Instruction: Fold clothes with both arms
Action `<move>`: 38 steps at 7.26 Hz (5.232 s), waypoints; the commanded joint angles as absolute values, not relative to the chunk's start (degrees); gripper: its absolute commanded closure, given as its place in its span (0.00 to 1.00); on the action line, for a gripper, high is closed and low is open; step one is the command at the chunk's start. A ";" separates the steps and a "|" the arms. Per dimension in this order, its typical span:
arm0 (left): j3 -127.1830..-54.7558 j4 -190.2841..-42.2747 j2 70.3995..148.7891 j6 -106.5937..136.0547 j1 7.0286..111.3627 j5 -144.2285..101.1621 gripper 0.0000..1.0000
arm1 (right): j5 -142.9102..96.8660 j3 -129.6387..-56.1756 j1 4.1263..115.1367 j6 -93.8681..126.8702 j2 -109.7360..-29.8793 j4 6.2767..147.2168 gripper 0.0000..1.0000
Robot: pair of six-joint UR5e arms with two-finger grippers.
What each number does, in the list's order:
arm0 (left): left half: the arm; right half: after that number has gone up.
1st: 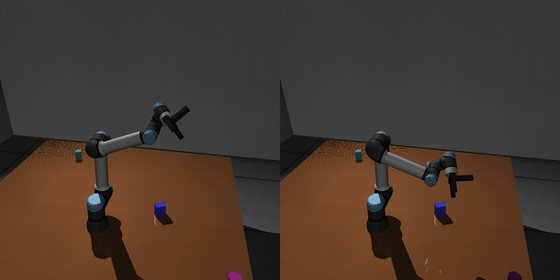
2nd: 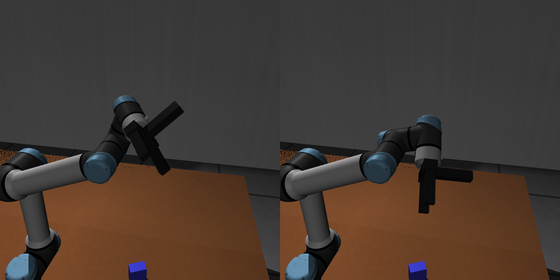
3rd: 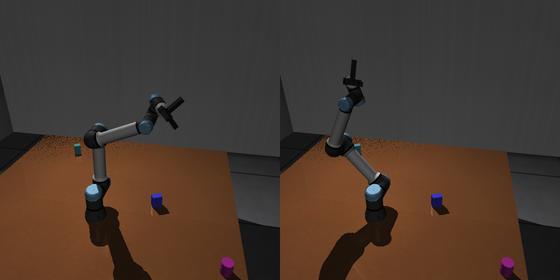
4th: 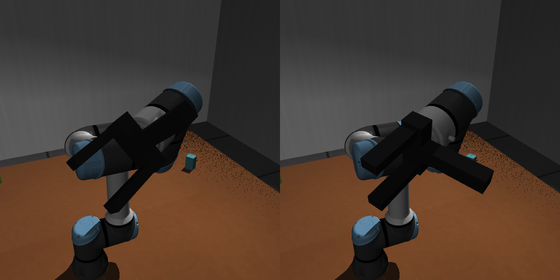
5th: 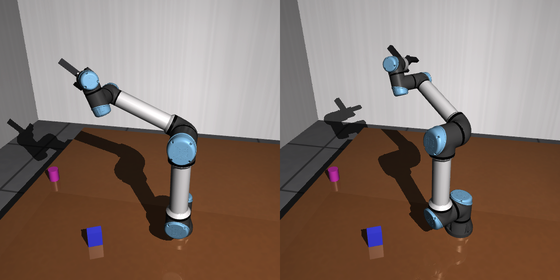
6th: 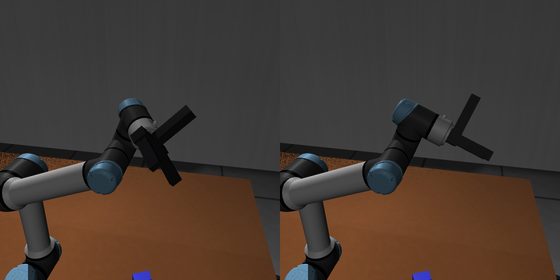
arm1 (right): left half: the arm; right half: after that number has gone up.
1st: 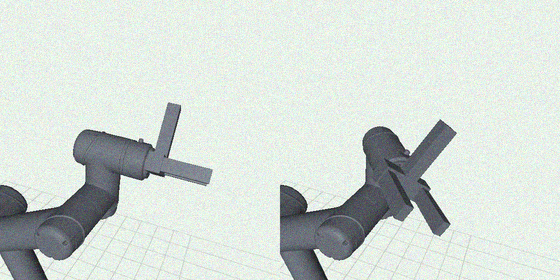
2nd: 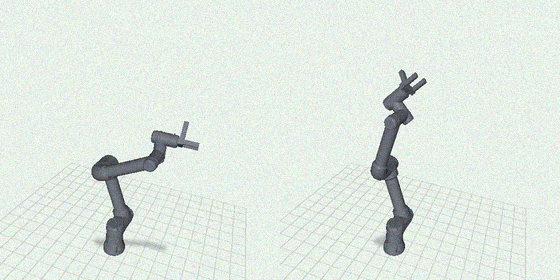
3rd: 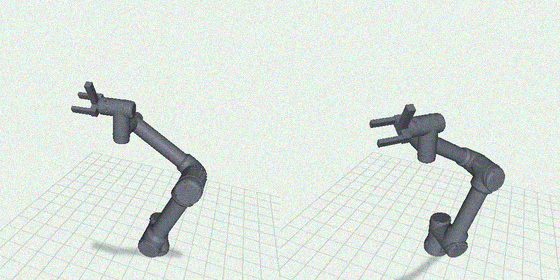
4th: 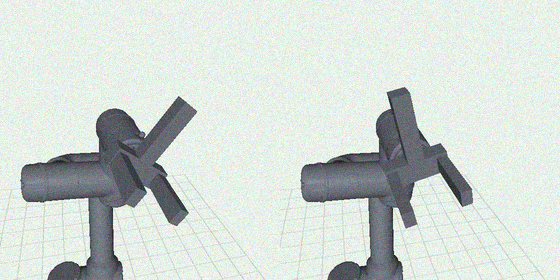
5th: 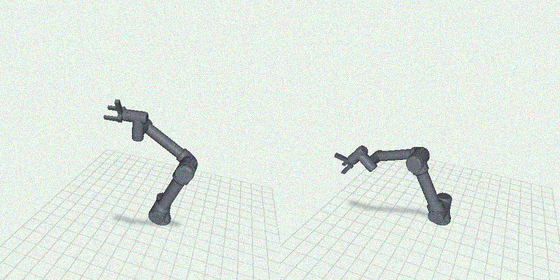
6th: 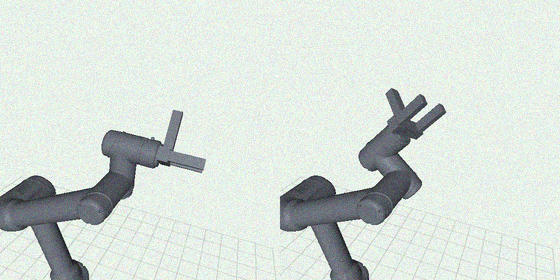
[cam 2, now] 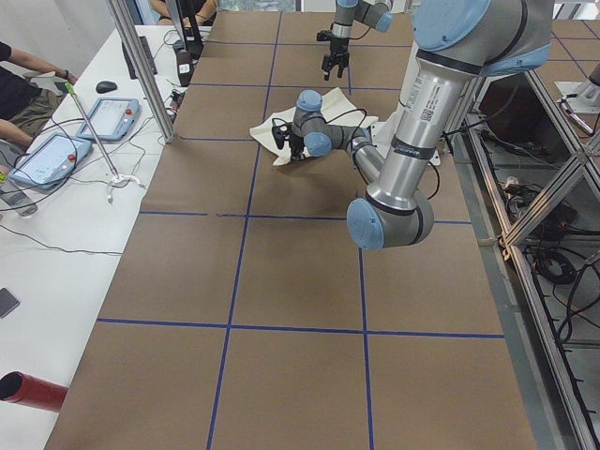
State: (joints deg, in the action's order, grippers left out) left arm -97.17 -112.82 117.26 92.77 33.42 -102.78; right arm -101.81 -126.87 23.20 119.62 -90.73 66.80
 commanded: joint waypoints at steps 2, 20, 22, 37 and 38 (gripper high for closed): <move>-71.58 -125.96 132.47 88.68 44.71 -102.83 1.00 | -101.43 -124.72 23.82 119.62 -88.68 66.80 0.00; -93.78 -131.75 113.11 89.21 45.18 -112.68 0.53 | -95.89 -101.60 17.05 56.71 -57.30 87.80 1.00; -93.87 -131.75 113.12 90.25 45.09 -112.68 0.53 | -96.68 -102.47 18.71 55.64 -57.57 87.80 1.00; -103.01 -131.66 108.11 92.11 46.14 -114.61 0.54 | -90.62 -109.18 13.71 126.19 -63.55 87.01 0.00; -103.01 -131.66 108.11 92.11 46.06 -114.61 0.54 | -90.79 -107.86 13.71 126.73 -62.50 87.10 0.00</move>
State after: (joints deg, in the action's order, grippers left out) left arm -102.61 -131.66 108.49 92.16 46.05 -114.42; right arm -90.70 -109.54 13.80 124.65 -63.40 87.06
